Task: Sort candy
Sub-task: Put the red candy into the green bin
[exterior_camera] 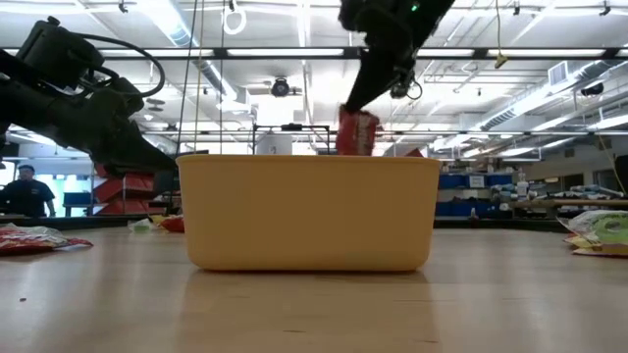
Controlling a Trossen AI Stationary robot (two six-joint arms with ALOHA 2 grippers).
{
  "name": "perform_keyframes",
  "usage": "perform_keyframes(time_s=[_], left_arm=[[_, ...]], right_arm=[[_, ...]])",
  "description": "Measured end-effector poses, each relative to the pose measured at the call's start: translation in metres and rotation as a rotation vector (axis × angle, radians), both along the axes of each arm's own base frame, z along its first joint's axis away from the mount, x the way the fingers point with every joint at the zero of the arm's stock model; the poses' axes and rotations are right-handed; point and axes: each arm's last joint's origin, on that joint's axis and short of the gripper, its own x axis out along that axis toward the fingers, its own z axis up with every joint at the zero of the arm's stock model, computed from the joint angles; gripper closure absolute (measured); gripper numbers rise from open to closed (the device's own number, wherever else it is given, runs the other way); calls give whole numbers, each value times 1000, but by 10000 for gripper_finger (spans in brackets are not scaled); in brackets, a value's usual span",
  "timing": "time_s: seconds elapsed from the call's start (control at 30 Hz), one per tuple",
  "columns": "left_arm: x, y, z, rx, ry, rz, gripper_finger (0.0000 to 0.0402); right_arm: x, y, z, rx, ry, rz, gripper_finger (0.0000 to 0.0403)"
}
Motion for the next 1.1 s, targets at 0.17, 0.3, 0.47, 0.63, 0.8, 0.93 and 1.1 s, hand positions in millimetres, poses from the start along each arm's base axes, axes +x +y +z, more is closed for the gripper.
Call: perform_keyframes(time_s=[0.17, 0.3, 0.47, 0.63, 0.8, 0.93, 1.1], left_arm=[[0, 0, 0, 0, -1, 1, 396], [0, 0, 0, 1, 3, 5, 396], [0, 0, 0, 2, 6, 10, 396], [0, 0, -1, 2, 7, 10, 396], [0, 0, -1, 2, 7, 10, 396], [0, 0, 0, 7, 5, 9, 396], [0, 0, 1, 9, -6, 2, 396]], right_arm=[[17, 0, -26, -29, 59, 39, 403], [30, -3, -50, -26, 102, 70, 403], [39, -8, -78, -52, 184, 98, 403], [44, -13, -102, -65, 250, 115, 393], [46, -14, -110, -64, 281, 152, 334], [45, -14, -97, -50, 232, 119, 267], [43, -14, -67, -52, 178, 111, 204]])
